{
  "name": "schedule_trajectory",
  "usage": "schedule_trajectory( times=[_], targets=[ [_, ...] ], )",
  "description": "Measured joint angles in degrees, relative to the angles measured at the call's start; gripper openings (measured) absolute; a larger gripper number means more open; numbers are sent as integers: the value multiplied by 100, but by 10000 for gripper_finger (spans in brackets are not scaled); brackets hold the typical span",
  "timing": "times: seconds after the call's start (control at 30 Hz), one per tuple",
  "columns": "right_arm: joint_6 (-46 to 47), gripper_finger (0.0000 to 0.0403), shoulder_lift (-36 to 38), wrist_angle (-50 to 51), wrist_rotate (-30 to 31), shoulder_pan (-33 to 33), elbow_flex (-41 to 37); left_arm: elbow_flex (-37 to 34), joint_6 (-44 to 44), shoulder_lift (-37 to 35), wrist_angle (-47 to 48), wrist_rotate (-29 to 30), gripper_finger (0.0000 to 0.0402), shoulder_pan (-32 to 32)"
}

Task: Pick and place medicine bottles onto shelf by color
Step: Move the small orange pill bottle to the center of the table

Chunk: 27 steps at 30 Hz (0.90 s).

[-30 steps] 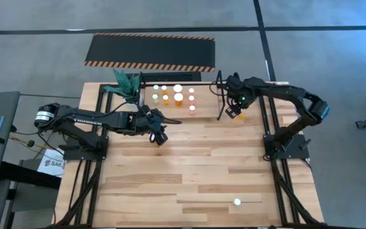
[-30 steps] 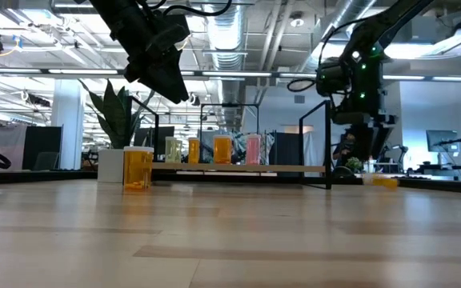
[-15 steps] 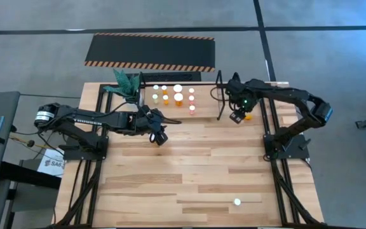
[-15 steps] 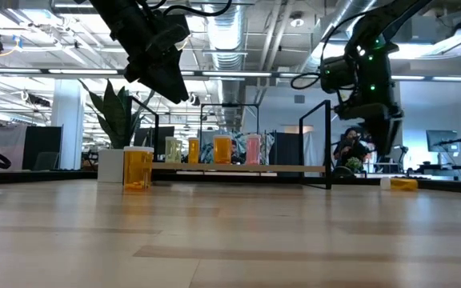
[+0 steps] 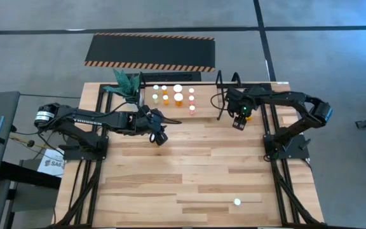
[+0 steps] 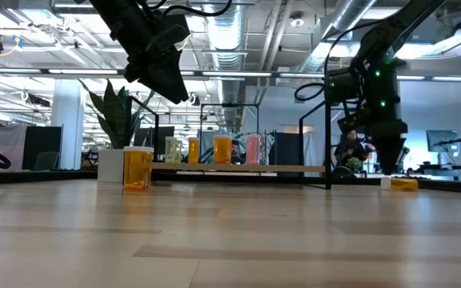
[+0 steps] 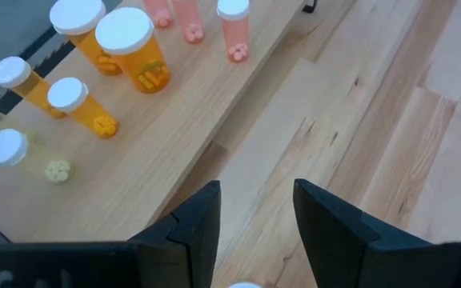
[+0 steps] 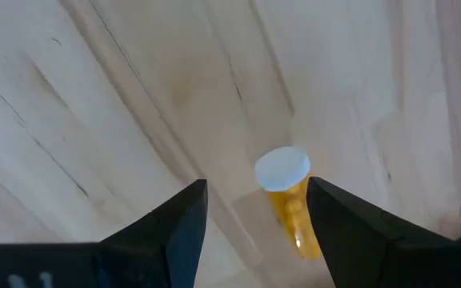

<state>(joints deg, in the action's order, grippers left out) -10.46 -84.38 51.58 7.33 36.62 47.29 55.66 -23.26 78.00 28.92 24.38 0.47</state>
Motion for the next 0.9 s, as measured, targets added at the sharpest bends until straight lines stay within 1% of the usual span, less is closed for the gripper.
schedule_trajectory(
  times=[0.13,0.43,0.63,0.77,0.9],
  targets=[
    [-244,240,2,-165,7,131,-99,0,-40,0,-9,0,147,0],
    [-206,240,2,-351,24,492,-267,0,6,0,-7,0,147,0],
    [-294,239,2,-522,9,610,-267,0,7,0,59,-2,147,0],
    [-297,227,2,-541,2,631,-265,0,6,0,125,0,147,0],
    [-271,209,-32,-663,-136,629,-347,0,6,0,122,0,147,0]
  ],
)
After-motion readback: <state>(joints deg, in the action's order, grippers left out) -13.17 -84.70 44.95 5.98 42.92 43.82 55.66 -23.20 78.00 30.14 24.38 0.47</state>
